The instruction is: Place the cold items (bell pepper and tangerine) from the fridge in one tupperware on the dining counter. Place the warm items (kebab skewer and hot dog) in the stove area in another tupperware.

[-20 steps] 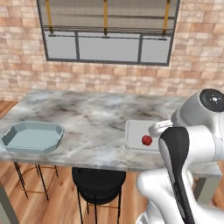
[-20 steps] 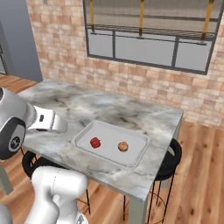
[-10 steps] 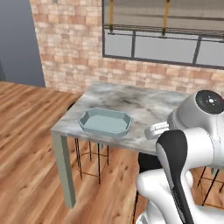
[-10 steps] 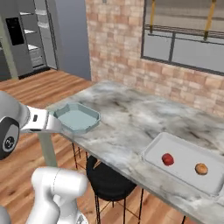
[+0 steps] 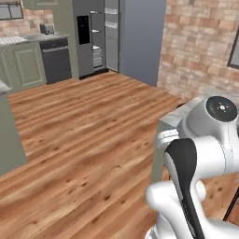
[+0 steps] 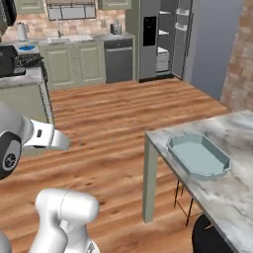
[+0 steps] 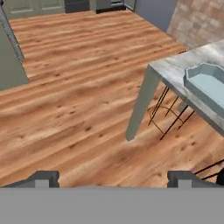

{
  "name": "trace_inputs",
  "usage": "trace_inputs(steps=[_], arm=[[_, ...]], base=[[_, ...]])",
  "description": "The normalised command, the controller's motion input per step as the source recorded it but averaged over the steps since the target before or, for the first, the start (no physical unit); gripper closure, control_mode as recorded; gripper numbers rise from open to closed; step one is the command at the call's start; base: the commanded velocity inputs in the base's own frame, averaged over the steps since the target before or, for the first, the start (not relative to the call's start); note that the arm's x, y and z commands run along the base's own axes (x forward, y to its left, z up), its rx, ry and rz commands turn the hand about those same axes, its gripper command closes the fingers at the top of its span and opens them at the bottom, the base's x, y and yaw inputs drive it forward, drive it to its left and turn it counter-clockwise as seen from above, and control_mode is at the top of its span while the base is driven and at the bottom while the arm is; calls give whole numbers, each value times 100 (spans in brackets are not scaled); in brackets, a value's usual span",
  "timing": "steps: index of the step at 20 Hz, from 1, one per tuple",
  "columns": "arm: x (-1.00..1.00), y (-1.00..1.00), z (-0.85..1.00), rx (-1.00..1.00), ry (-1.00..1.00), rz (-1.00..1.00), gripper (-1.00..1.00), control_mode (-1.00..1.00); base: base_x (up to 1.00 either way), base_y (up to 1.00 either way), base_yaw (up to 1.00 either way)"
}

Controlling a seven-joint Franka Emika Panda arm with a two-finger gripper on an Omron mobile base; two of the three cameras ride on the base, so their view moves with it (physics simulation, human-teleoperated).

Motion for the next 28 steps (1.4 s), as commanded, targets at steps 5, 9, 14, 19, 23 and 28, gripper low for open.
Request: trace_inputs(steps=[5, 9, 14, 19, 23, 28], arm=[[0, 0, 0, 0, 0, 0, -100, 100], [0, 0, 0, 0, 0, 0, -100, 100], [0, 0, 0, 0, 0, 0, -100, 100], [0, 0, 0, 0, 0, 0, -100, 100], [0, 0, 0, 0, 0, 0, -100, 100], [0, 0, 0, 0, 0, 0, -100, 100]], base=[[34, 48, 82], [100, -7, 55], [100, -32, 17], [100, -33, 1], [100, -36, 0], [100, -56, 1]])
